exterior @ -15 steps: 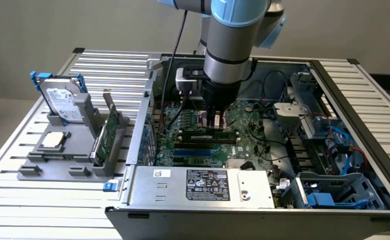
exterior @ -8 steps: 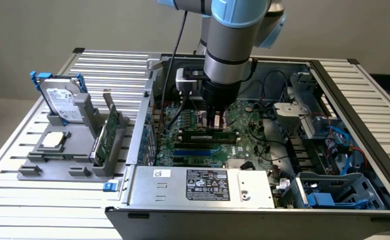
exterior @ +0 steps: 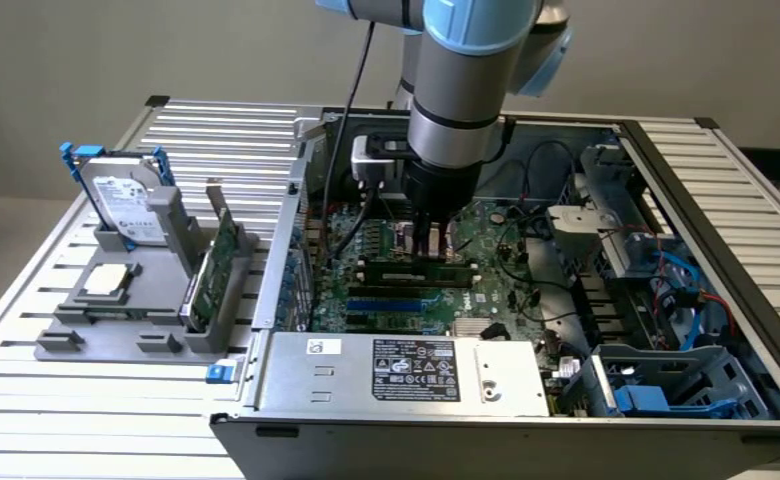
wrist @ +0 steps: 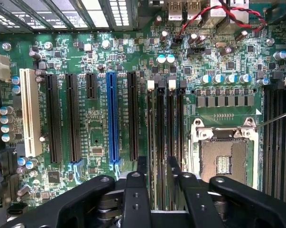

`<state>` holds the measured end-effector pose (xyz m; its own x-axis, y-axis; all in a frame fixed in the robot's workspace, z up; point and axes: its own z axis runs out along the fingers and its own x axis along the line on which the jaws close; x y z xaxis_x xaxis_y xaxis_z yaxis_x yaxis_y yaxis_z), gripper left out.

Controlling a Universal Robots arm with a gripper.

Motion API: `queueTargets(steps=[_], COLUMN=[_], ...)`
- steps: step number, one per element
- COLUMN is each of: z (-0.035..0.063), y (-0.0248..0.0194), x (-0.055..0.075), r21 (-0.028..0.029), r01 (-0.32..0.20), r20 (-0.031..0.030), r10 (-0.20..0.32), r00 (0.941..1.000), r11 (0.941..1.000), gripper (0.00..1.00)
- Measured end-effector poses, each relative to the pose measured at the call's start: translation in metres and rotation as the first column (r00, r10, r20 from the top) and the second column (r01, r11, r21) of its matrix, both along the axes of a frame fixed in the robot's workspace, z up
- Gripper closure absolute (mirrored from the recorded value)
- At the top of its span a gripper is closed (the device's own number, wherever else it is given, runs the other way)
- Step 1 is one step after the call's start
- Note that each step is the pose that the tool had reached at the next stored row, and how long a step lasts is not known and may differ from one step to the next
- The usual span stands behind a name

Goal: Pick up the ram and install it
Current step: 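Insert the ram into the slot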

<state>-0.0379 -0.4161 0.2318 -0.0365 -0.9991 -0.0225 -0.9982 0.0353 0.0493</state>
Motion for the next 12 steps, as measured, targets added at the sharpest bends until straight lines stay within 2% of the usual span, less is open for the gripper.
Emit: queueTargets(steps=[1,5,9,11,12], z=[0.0012,0.0106,0.0244,0.0303,0.0317], y=[0.0,0.0,0.0,-0.0001,0.0], x=[0.0,0.0,0.0,0.0,0.001], r21=[0.0001,0.0009,0.0019,0.0018,0.0019], r01=[0.0,0.0,0.0,0.0,0.0], r20=[-0.0016,-0.0085,-0.012,-0.0132,-0.0132], r10=[0.0,0.0,0.0,0.0,0.0], r00=[1.0,1.0,0.9999,0.9999,0.9999], r11=[1.0,1.0,1.0,1.0,1.0], gripper=[0.67,0.67,0.67,0.69,0.76])
